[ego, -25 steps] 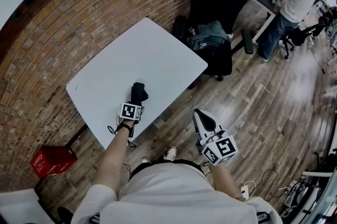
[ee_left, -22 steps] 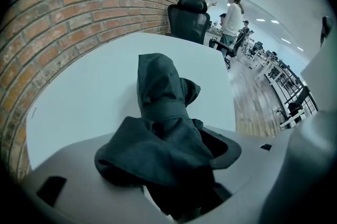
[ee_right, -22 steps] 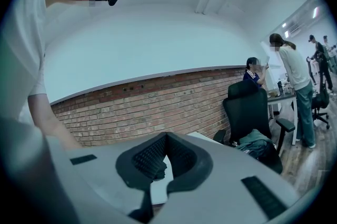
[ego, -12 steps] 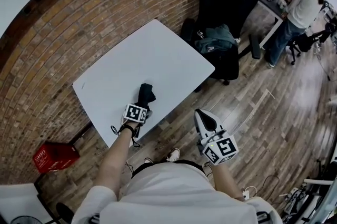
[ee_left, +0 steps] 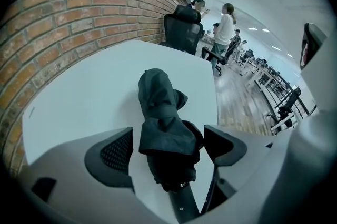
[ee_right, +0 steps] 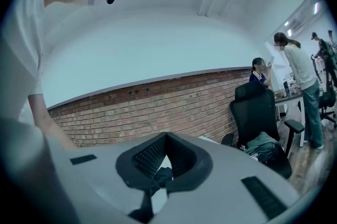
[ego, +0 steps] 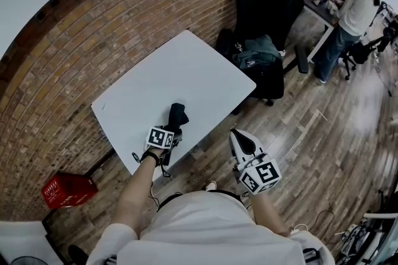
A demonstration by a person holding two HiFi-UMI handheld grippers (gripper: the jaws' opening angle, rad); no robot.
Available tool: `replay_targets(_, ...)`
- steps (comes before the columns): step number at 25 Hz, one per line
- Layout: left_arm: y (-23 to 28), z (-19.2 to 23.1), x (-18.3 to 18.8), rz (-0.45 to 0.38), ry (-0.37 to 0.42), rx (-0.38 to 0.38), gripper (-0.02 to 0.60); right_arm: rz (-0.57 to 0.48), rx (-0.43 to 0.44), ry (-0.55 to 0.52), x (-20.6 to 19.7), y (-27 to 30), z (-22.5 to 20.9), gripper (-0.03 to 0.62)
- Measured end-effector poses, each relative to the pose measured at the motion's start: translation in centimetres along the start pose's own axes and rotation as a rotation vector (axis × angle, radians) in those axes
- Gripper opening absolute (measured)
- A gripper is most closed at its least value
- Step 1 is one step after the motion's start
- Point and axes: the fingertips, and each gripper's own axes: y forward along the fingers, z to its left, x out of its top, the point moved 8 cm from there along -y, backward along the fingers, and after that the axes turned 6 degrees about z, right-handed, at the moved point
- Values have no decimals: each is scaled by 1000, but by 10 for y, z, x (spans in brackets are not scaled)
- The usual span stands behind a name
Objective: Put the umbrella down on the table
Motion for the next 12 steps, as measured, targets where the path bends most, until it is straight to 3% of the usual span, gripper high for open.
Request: replay_targets(12, -37, 12, -11, -97, -22, -57, 419, 12, -2, -29, 3, 8, 42, 18)
